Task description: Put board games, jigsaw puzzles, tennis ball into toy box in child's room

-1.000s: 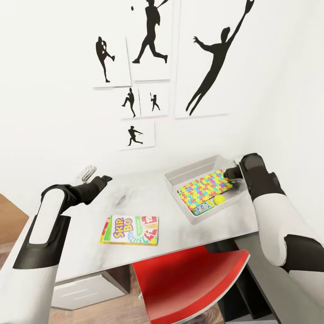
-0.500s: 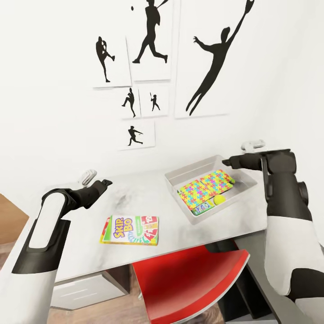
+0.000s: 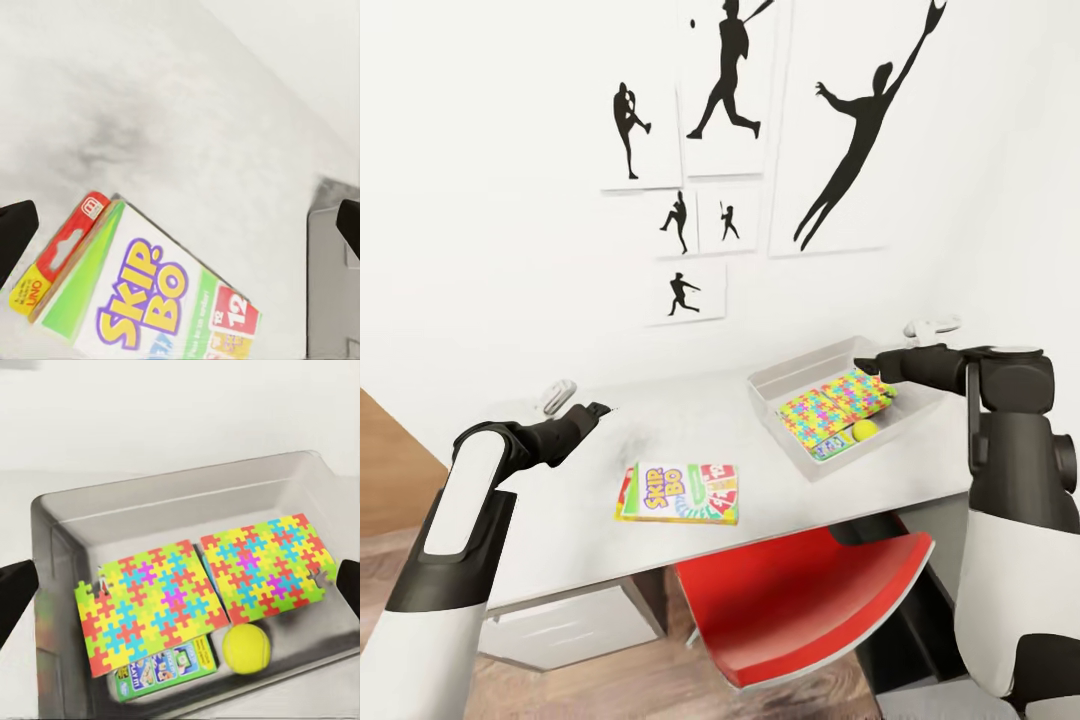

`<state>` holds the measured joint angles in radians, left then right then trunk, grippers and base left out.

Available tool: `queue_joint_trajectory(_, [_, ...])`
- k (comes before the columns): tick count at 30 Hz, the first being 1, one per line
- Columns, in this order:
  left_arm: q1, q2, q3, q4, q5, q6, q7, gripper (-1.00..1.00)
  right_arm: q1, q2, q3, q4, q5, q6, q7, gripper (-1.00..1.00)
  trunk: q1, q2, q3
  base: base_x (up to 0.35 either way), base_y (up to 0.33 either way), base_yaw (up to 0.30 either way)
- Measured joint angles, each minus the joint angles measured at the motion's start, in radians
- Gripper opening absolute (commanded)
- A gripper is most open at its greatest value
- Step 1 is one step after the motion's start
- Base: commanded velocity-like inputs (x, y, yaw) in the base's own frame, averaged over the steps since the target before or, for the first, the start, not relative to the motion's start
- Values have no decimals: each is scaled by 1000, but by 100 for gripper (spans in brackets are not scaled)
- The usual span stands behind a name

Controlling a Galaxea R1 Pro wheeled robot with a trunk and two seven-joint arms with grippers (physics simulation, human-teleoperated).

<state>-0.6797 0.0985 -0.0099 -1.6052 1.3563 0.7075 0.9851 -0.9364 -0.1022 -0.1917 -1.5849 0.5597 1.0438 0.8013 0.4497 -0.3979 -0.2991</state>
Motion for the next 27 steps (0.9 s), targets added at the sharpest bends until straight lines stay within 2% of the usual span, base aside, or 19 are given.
queue_joint_trajectory(15, [1,1,2,0,0,1,0,100,8,0,-4,-20,3,0,16,100,0,0,0,-132,290,0])
queue_joint_trajectory(27, [6,16,23,0,0,0,1,100,9,0,-5,-22,4,0,18,100,0,0,0,-51,320,0])
